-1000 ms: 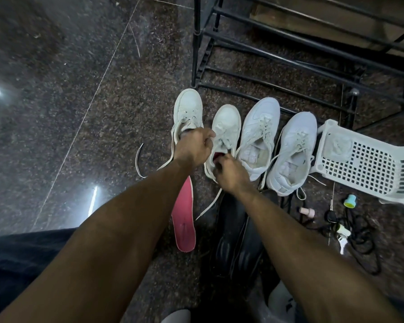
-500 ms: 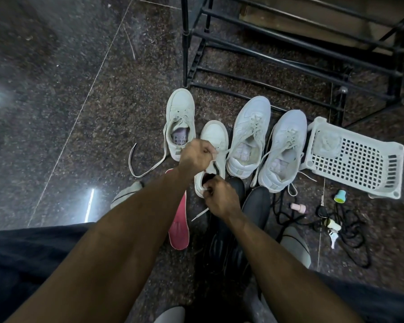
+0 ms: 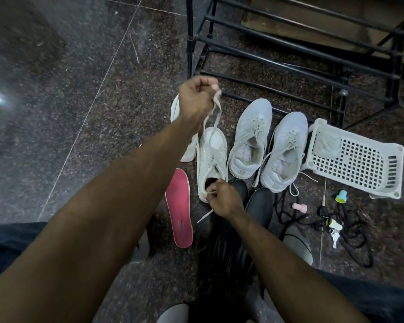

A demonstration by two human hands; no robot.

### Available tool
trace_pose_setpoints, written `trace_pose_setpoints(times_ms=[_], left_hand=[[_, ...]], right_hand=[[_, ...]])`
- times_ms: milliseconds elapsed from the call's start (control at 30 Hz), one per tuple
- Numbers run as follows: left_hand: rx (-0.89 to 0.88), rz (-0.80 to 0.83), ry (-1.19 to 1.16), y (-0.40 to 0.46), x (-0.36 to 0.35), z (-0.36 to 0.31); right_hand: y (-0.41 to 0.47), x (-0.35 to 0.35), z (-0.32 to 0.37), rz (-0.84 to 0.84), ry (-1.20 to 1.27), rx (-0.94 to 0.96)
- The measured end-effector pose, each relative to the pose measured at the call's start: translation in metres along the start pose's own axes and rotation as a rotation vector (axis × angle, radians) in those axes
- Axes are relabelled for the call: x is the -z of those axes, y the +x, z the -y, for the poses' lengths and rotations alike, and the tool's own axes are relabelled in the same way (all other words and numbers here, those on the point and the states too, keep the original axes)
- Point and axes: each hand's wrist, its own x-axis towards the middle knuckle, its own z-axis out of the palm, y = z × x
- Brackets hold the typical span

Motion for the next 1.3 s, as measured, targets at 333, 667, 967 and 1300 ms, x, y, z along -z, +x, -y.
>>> trace_pose_setpoints(times_ms=[333, 667, 967, 1300], left_hand=[[0.27, 0.067, 0.614, -0.061, 0.041, 0.145], [0.154, 0.204, 0.763, -0.074, 0.043, 0.144], [0.058, 0.192, 0.816, -0.077, 0.04, 0.139], [0.128, 0.368, 0.637, -0.06, 0.048, 0.137]], right_hand=[[0.022, 0.035, 0.003, -0.293, 0.209, -0.076], [0.047, 0.058, 0.019, -0.057, -0.037, 0.046], [0.05, 0.075, 0.018, 0.197, -0.009, -0.006], [0.044, 0.075, 0.03, 0.234, 0.283, -0.208]])
